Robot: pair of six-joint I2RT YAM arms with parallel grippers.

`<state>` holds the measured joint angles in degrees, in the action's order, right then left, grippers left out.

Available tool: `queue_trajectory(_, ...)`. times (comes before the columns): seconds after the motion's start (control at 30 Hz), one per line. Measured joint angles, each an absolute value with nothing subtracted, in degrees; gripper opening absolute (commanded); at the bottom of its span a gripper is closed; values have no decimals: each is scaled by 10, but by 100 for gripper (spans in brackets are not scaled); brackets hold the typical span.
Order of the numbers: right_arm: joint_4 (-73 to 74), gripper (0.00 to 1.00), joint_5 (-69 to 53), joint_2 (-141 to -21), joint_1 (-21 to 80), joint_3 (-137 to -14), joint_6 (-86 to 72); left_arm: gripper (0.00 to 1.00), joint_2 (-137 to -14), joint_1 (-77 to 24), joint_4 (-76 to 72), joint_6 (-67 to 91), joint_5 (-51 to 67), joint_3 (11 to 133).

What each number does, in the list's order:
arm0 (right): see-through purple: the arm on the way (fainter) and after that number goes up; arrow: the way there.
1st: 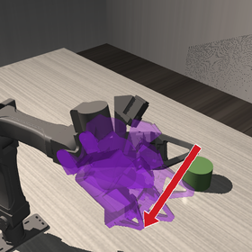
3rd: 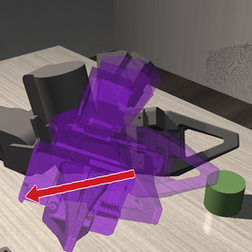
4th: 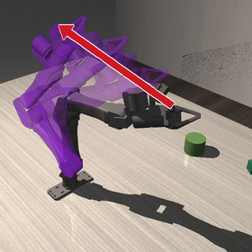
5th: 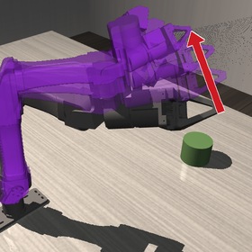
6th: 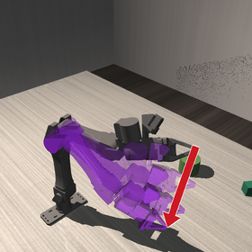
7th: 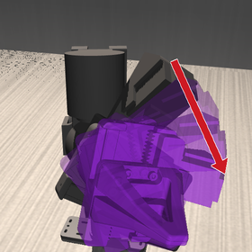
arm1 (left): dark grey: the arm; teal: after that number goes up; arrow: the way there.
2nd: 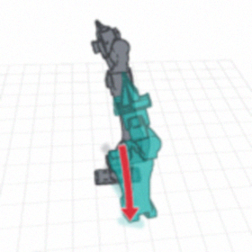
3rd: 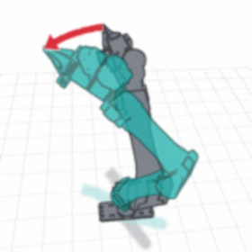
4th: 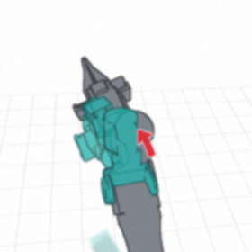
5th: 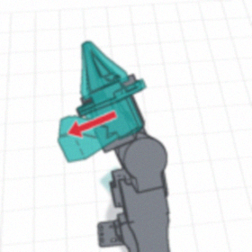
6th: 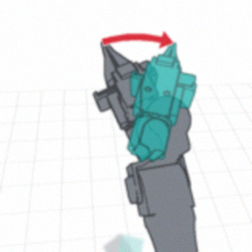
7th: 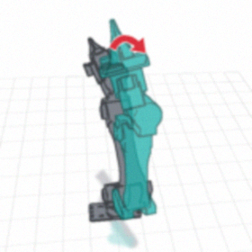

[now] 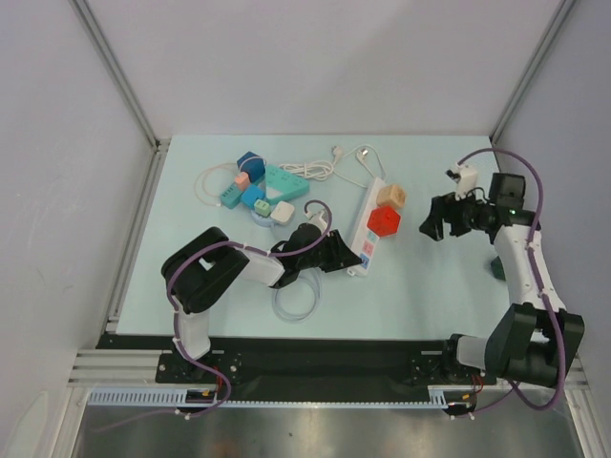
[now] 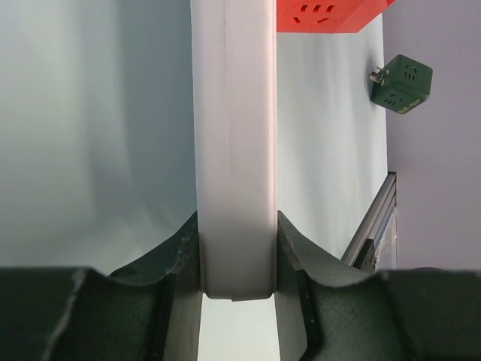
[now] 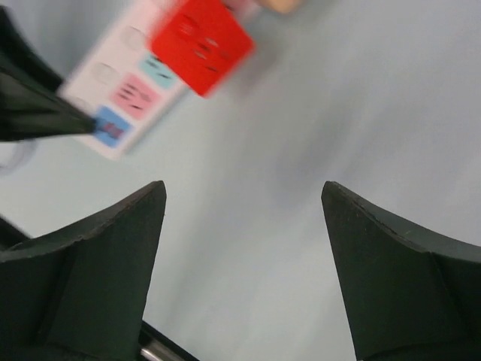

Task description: Pull the plug off the socket

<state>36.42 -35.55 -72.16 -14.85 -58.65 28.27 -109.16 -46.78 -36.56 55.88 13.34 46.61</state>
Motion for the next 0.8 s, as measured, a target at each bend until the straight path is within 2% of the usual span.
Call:
queue_trajectory(0.2,290,92,-413,-764,-58,-586,107,0,-1092,-468,-368,560,134,465)
queue_trajectory(0.4,210,100,-371,-842,-14,-586,-98,0,-1092,-467,-381,566,136,457)
queue_trajectory(0.47,198,100,-348,-866,1,-586,-149,0,-1092,-467,-382,567,137,457)
queue_trajectory(0.8,187,100,-263,-950,71,-600,-264,0,-1092,-467,-383,570,137,457)
